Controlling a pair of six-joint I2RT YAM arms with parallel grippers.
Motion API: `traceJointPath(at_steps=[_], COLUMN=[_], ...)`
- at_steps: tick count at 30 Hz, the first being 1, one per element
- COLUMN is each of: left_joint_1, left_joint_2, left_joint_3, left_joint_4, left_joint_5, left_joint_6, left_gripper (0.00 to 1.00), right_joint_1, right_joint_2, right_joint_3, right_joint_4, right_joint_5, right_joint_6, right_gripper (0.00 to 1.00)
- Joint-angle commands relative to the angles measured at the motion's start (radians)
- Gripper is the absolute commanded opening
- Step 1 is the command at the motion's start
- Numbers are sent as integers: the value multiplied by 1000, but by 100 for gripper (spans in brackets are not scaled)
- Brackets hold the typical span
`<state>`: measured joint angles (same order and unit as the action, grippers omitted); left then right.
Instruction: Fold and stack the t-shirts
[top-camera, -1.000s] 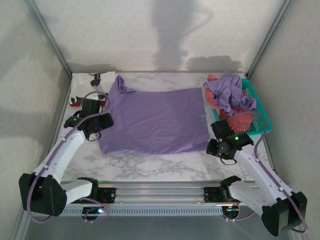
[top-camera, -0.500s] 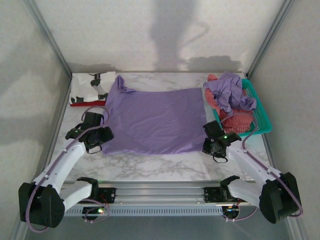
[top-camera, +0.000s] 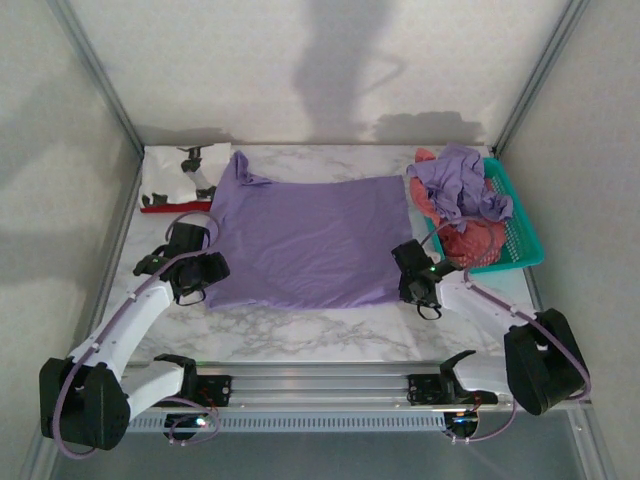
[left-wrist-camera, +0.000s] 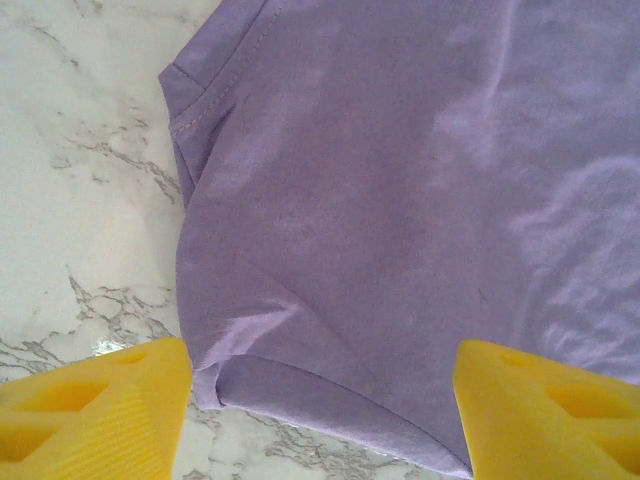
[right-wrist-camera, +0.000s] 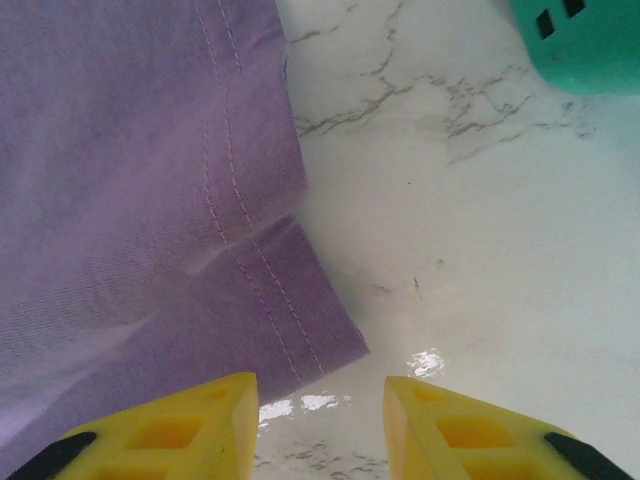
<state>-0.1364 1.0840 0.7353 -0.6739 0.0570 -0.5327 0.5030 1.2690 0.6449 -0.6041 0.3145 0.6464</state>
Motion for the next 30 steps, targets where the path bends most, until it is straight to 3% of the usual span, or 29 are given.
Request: traceJointPath(at_steps=[1, 16, 23, 30], left_joint_1=[-11, -11, -7, -7], left_joint_2=[-7, 61, 66, 70], left_joint_3=[-14, -7, 22, 57], left_joint_4=[6, 18, -20, -65], left_joint_5=[5, 7, -17, -24], left_joint_6=[-18, 15, 37, 42], left_gripper=[69, 69, 69, 69], right_joint_1=[8, 10, 16, 17], right_joint_2=[19, 166, 120, 39], right_joint_3=[9, 36, 66, 81], right_joint_4=[1, 25, -22, -91], right_joint_5=[24, 0, 27, 41], right_joint_6=[27, 142, 90, 64], right_gripper=[38, 30, 1, 0])
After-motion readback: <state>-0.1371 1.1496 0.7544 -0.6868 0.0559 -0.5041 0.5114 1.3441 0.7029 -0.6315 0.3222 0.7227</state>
